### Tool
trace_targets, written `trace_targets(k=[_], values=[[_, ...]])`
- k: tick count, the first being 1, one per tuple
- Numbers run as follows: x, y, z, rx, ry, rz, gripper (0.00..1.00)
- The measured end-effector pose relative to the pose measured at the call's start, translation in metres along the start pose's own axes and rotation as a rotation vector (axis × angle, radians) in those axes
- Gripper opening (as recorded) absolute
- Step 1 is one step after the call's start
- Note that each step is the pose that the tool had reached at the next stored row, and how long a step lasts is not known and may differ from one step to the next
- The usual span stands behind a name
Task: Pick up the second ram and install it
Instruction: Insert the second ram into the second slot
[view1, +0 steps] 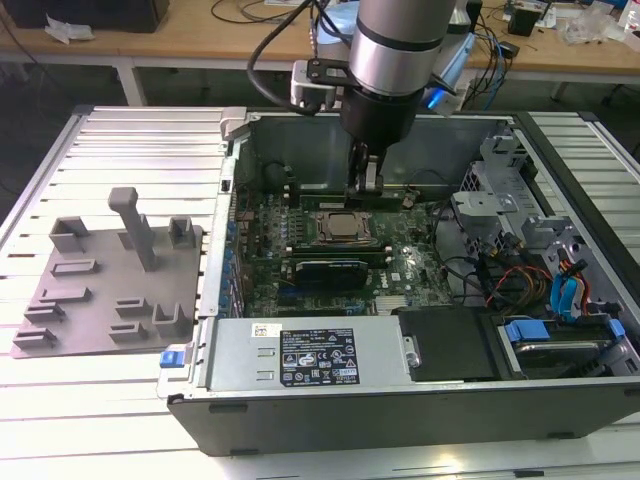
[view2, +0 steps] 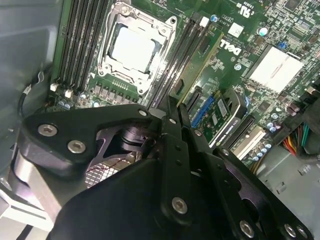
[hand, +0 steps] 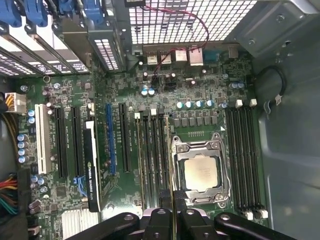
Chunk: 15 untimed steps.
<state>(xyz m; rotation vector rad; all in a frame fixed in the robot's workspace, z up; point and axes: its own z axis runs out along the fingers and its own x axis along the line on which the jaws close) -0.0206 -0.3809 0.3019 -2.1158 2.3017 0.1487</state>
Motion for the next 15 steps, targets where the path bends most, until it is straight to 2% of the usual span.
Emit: trace_targets(k=[4, 7, 10, 15], values=[[0.0002, 0.0004, 0.0025, 0.0027, -0.0023, 0.037, 0.11], [0.0015, 0.0006, 0.0046, 0.0028, -0.0023, 0.036, 0.11], [0.0021, 0.0004, 0.0096, 0.0008, -0.0006, 0.009, 0.11], [0.0035, 0.0032, 0.0240, 0.0004, -0.0003, 0.005, 0.11]])
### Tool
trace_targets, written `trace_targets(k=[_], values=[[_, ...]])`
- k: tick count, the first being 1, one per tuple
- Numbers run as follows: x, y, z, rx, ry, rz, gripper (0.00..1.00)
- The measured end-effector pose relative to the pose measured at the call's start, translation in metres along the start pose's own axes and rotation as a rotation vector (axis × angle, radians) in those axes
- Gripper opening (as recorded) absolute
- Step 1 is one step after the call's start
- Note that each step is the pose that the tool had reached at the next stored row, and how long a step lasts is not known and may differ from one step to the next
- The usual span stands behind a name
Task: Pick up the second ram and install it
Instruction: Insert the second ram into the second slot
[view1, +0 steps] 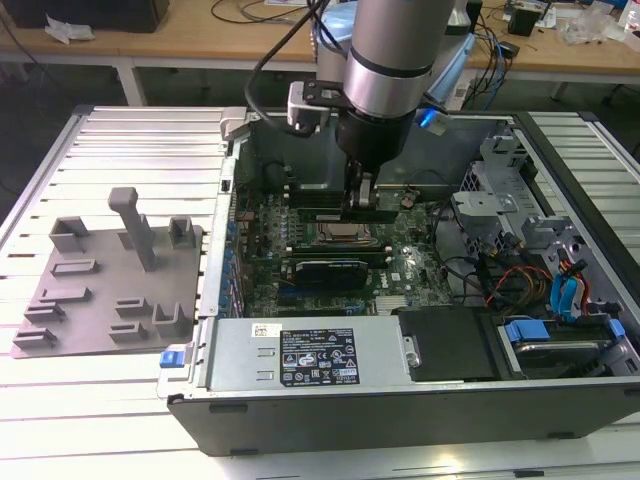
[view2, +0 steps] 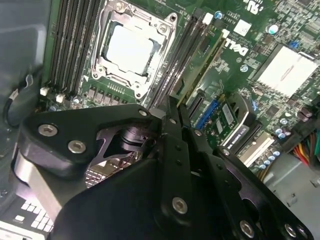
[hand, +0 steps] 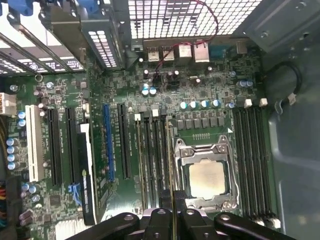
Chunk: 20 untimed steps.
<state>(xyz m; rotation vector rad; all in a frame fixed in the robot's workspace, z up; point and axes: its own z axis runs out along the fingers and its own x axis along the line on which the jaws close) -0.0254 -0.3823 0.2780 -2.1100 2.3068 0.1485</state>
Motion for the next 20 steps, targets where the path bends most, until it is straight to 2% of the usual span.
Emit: trace_targets(k=[3, 8, 11, 13, 14, 16, 18, 20], values=[[0.0005, -0.0001, 0.0071, 0.0000, 0.0000, 0.000, 0.11], [0.0022, -0.0006, 0.0304, 0.0000, -0.0001, 0.000, 0.11], [0.0028, -0.0011, 0.0379, 0.0000, 0.0000, 0.000, 0.11], [0.0029, -0.0012, 0.0396, 0.0001, 0.0010, 0.000, 0.11], [0.0029, -0.0012, 0.0400, 0.0001, 0.0027, 0.000, 0.11], [0.0031, -0.0010, 0.0414, 0.0014, 0.0144, 0.001, 0.11], [0.0033, -0.0007, 0.0435, 0.0020, 0.0218, 0.001, 0.11], [0.0030, 0.0003, 0.0457, 0.0022, 0.0250, 0.001, 0.11]])
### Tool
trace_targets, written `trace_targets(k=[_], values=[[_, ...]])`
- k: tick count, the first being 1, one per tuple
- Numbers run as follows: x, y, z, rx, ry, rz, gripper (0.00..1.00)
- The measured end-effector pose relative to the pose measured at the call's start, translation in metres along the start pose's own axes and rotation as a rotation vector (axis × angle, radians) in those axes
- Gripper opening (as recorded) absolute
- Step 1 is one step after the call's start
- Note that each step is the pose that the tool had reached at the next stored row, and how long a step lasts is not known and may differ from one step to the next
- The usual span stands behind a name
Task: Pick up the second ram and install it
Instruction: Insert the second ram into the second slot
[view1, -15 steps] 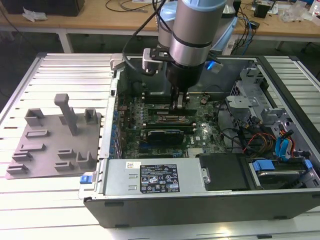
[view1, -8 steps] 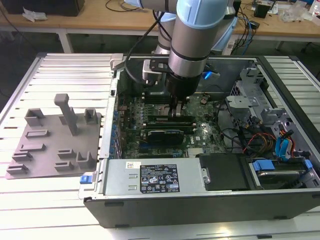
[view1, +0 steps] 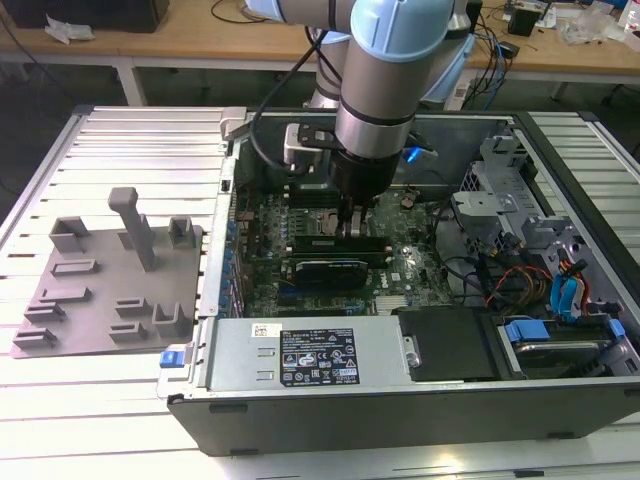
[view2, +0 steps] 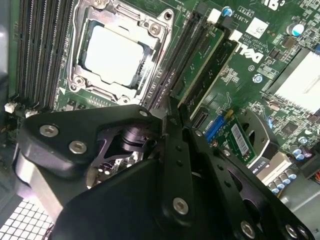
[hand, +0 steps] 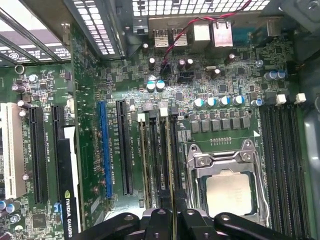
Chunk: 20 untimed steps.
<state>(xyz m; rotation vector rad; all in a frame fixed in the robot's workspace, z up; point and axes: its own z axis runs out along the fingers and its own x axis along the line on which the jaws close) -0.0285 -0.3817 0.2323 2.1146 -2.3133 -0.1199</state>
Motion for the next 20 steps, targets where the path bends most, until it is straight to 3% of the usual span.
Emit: trace_targets(k=[20], values=[[-0.0017, -0.0015, 0.0061, -0.0001, 0.0033, -0.008, 0.11]])
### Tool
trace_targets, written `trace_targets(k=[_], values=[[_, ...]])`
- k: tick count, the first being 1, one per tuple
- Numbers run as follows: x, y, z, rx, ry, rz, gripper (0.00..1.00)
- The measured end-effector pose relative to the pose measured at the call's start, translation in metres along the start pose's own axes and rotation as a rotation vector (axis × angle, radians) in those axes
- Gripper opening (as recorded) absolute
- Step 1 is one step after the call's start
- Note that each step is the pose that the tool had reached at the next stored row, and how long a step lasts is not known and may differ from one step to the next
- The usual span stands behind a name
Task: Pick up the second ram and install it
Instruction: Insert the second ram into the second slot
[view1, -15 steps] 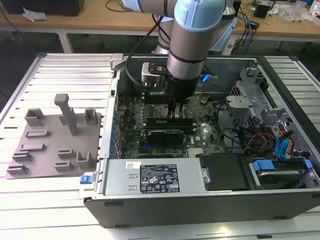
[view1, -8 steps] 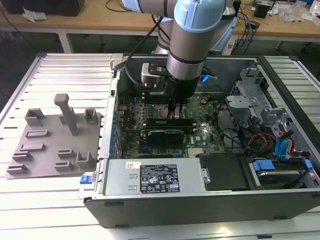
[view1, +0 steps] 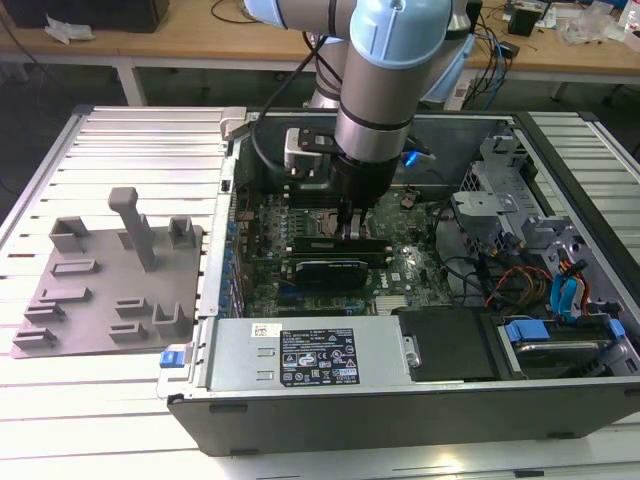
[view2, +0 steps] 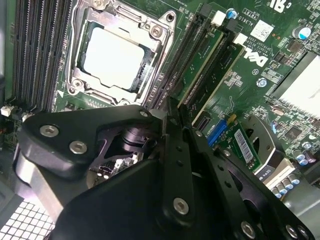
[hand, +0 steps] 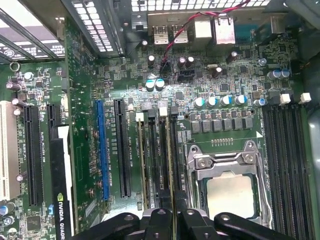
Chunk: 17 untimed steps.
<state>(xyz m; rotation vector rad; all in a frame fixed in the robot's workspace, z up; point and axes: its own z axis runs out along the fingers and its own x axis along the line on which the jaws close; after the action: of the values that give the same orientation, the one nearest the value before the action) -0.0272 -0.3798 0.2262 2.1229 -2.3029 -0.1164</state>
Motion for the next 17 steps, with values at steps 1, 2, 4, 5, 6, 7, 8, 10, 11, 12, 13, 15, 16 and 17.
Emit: trace_targets(k=[1, 2, 4, 5, 6, 7, 8, 10, 11, 12, 13, 15, 16, 17], values=[[0.0002, -0.0001, 0.0001, 0.0000, -0.0001, -0.003, 0.11], [0.0007, -0.0001, 0.0000, -0.0003, 0.0004, -0.009, 0.11], [0.0009, -0.0001, 0.0001, -0.0007, 0.0008, -0.014, 0.11], [0.0009, -0.0001, 0.0003, -0.0007, 0.0010, -0.014, 0.11], [0.0010, -0.0001, 0.0012, -0.0007, 0.0011, -0.014, 0.11], [0.0010, 0.0000, 0.0022, -0.0005, 0.0004, -0.014, 0.11], [0.0010, 0.0000, 0.0022, -0.0006, 0.0006, -0.014, 0.11], [0.0010, 0.0000, 0.0031, -0.0008, 0.0010, -0.014, 0.11], [0.0011, -0.0001, 0.0037, -0.0008, 0.0009, -0.014, 0.11], [0.0011, -0.0001, 0.0044, -0.0006, 0.0008, -0.014, 0.11], [0.0011, -0.0001, 0.0045, -0.0007, 0.0010, -0.014, 0.11], [0.0009, -0.0004, 0.0050, 0.0007, -0.0001, -0.014, 0.11], [0.0011, -0.0002, 0.0046, -0.0006, 0.0008, -0.014, 0.19], [0.0008, 0.0002, -0.0015, -0.0006, 0.0010, -0.014, 0.19]])
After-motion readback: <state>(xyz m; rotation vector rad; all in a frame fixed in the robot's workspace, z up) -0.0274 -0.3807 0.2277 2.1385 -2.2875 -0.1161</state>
